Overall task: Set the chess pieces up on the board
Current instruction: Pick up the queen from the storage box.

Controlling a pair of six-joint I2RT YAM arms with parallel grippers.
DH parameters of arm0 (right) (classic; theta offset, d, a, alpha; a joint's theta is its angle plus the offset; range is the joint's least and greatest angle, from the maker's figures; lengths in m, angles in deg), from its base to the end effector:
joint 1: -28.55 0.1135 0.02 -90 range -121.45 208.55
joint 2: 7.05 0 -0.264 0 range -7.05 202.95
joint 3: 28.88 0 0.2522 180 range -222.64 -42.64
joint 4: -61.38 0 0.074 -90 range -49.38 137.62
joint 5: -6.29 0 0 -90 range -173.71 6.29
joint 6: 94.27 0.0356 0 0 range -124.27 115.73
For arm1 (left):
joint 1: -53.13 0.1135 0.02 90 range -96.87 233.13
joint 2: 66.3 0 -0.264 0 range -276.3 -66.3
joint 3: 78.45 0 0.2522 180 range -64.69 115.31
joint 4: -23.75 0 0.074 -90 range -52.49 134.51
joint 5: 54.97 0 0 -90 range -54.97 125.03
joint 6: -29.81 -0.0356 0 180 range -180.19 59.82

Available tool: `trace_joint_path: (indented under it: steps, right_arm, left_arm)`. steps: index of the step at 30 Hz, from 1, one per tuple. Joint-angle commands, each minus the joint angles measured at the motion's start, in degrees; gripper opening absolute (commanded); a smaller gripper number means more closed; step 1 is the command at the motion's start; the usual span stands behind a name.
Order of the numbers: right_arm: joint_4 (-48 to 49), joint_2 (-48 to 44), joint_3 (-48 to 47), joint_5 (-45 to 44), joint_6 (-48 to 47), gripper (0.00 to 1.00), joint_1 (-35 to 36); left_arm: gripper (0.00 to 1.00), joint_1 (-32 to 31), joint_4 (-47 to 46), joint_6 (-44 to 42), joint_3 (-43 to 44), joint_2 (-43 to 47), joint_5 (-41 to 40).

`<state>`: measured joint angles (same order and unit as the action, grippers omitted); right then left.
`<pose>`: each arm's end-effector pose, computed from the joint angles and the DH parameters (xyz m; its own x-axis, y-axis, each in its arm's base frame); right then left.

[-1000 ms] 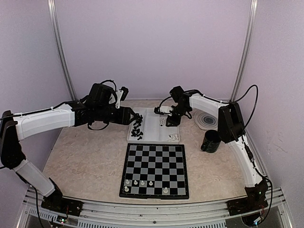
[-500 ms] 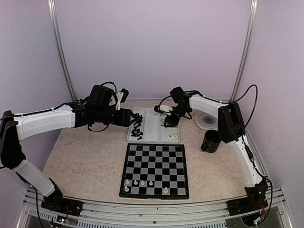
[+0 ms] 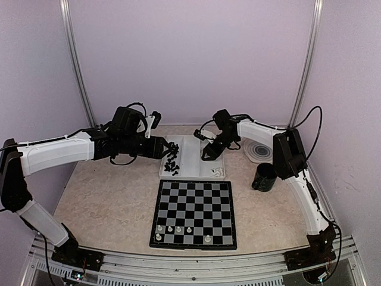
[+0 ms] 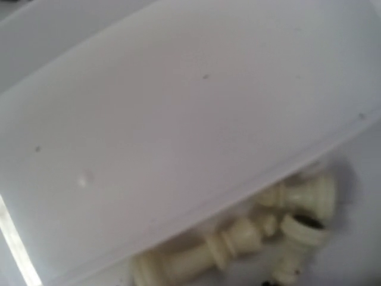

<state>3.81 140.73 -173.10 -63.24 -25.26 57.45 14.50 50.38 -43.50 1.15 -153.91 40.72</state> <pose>0.4728 0.2752 0.1446 -0.5007 -0.6597 -0.5605 -0.8354 0.5380 0.1130 0.2702 -0.2205 0.2799 -0.6220 0.1313 -0.7719 0.5286 0.7977 -0.2903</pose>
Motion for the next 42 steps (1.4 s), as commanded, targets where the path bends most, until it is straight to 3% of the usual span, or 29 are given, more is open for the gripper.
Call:
trace_joint_path:
  steps: [1,18,21,25,29,33,42]
  right_arm:
    - [2.64,2.13,-2.44,-1.61,7.96,0.52,-0.17]
    - [6.36,-2.13,3.62,-4.6,12.38,0.39,-2.53]
    - [6.64,-2.88,3.97,-2.53,13.31,0.42,-2.54]
    - [5.85,-0.74,1.35,-2.25,14.35,0.54,-2.53]
    - [6.02,1.72,-0.85,-4.15,14.49,0.55,-2.52]
    - [6.35,3.87,-3.71,-8.23,14.5,0.49,-2.51]
    - [5.66,3.23,-1.92,-6.69,14.17,0.36,-2.54]
  left_arm:
    - [0.57,-0.3,-1.37,0.64,0.34,-0.19,0.62]
    - [0.57,-0.31,-1.25,0.45,0.11,-0.46,0.41]
    - [0.57,-0.32,-1.22,0.45,-0.02,-0.49,0.39]
    - [0.58,-0.39,-1.1,0.62,0.05,-0.71,0.5]
    - [0.58,-0.39,-0.83,0.64,0.23,-0.65,0.46]
    - [0.58,-0.39,-1.11,0.84,0.34,-0.85,0.5]
    - [0.58,-0.73,-1.42,1.24,1.47,-2.68,1.5]
